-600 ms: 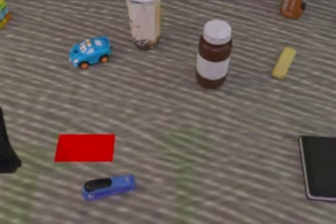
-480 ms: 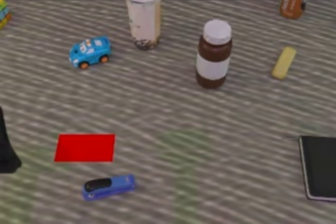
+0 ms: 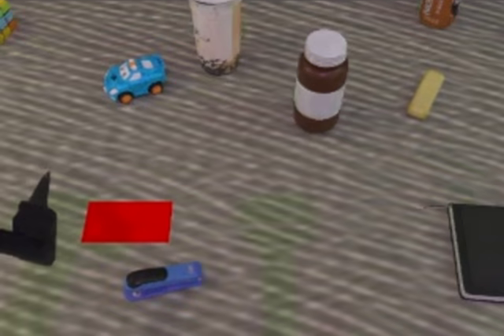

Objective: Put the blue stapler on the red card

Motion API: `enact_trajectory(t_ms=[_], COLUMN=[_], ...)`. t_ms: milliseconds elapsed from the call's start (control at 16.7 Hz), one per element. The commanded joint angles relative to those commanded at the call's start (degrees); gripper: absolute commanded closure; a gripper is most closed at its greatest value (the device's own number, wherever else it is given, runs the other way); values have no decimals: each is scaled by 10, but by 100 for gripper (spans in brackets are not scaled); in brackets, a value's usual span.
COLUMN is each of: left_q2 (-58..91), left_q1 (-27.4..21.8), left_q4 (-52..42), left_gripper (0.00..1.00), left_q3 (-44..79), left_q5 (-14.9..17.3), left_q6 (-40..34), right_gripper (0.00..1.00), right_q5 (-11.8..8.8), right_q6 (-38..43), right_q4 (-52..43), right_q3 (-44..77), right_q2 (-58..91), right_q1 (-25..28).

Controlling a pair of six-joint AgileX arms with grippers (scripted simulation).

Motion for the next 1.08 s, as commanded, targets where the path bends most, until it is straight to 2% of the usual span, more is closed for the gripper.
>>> enact_trajectory(t_ms=[660, 900, 1080], left_q2=[560, 687, 727], left_q1=[-195, -240, -255], left_q4=[-334, -409, -433], left_gripper=[0, 0, 0], left_q3=[349, 435, 465], left_q5=[-4, -4, -4], left_q6=[240, 294, 313], right_gripper=[0, 0, 0], right_q5=[0, 0, 0], right_q6=[0, 0, 0], right_q4=[0, 0, 0], right_q3=[0, 0, 0], right_q2=[0, 0, 0], right_q1=[0, 0, 0])
